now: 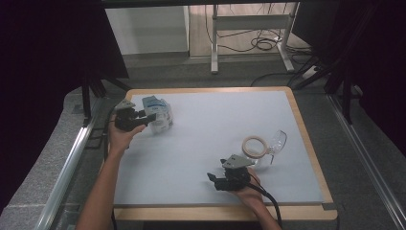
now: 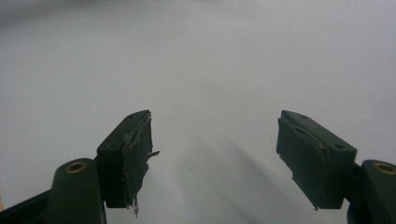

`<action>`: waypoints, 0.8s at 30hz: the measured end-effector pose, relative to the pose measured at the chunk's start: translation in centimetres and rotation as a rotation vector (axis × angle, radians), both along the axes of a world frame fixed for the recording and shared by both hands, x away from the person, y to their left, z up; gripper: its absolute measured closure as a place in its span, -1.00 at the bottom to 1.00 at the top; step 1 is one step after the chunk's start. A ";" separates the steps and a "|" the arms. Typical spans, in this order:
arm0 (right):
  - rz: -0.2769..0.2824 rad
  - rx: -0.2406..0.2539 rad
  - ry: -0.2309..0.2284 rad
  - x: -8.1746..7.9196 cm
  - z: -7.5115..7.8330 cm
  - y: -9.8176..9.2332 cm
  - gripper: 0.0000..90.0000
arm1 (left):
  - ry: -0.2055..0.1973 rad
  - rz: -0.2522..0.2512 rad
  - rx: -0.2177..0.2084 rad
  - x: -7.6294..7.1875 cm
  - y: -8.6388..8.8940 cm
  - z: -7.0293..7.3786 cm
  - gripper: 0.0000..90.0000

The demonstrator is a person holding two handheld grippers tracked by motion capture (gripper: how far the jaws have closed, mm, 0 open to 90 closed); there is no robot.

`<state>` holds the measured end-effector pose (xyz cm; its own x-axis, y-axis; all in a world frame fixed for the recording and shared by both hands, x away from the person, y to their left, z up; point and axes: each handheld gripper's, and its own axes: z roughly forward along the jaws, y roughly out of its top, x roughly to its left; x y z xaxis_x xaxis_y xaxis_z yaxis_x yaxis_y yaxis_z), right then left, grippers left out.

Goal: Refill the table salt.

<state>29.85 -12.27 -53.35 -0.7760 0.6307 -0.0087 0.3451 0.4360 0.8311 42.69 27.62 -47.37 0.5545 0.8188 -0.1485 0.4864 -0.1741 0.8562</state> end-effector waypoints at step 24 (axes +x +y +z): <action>-0.012 0.000 0.000 0.2 0.0 -0.2 -0.39 | -0.010 -0.101 -0.018 2.0 -0.2 -1.0 0.61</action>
<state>30.07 -12.49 -53.36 -0.7684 0.6399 -0.0087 0.3502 0.4318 0.8312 44.69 27.44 -48.38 0.6358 0.7558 -0.1566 0.4588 -0.2069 0.8641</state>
